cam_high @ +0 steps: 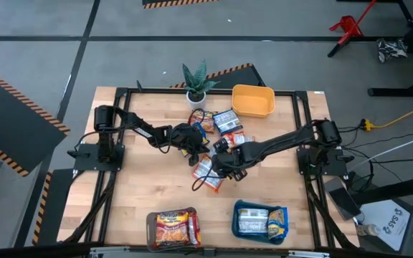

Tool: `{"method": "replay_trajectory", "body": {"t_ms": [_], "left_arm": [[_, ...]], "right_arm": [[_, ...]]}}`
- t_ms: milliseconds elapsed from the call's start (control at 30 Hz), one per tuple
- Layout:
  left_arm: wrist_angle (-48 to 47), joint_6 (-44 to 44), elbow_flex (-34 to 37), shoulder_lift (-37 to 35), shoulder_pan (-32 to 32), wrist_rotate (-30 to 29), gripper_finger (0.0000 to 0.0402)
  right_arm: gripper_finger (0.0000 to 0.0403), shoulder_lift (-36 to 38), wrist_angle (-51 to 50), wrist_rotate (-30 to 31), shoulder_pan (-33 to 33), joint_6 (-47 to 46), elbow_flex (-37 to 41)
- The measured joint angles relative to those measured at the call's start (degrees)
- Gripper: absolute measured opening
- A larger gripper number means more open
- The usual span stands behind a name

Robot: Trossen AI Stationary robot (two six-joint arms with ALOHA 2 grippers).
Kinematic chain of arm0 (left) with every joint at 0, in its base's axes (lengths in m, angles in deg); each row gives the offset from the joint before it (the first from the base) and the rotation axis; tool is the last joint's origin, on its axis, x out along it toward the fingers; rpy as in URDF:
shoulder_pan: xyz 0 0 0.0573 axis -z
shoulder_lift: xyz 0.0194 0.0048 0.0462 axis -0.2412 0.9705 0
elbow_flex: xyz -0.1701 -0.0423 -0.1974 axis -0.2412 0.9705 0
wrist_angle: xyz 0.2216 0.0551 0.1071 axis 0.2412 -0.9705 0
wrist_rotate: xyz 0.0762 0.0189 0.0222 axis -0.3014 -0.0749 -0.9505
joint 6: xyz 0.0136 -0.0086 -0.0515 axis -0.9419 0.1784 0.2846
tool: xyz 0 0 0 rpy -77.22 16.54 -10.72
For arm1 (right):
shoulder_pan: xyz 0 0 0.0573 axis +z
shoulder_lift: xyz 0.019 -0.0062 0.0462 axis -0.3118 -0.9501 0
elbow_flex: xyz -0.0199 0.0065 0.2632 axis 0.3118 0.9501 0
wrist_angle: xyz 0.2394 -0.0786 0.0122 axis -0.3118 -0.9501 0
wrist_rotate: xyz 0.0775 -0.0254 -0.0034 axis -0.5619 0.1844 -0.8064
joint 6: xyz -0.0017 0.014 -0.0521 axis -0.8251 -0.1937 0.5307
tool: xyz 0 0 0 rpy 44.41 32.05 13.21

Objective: Sort Maruchan noodles
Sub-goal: Put the orange noodle pack into the yellow bin

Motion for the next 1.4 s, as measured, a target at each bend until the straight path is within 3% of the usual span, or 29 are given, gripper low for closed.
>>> {"method": "replay_trajectory", "body": {"t_ms": [700, 1033, 1167, 1400], "left_arm": [[-0.24, 0.15, 0.04, 0.00, 0.02, 0.04, 0.0000], [-0.24, 0.51, 0.04, 0.00, 0.11, 0.54, 0.0000], [-0.77, 2.16, 0.11, -0.68, 0.11, 3.26, 0.0000], [-5.48, 5.40, 0.33, -5.29, 0.26, 6.53, 0.0000]], "right_arm": [[0.0312, -3.99, 1.05, 5.14, -3.79, 3.98, 0.00], [0.0204, -6.15, 1.34, 7.71, -3.49, 2.45, -0.11], [0.0158, -6.26, -0.45, 10.40, -3.16, -0.54, -1.54], [0.0115, -6.26, -5.72, 5.81, -3.18, -4.18, -7.44]]}}
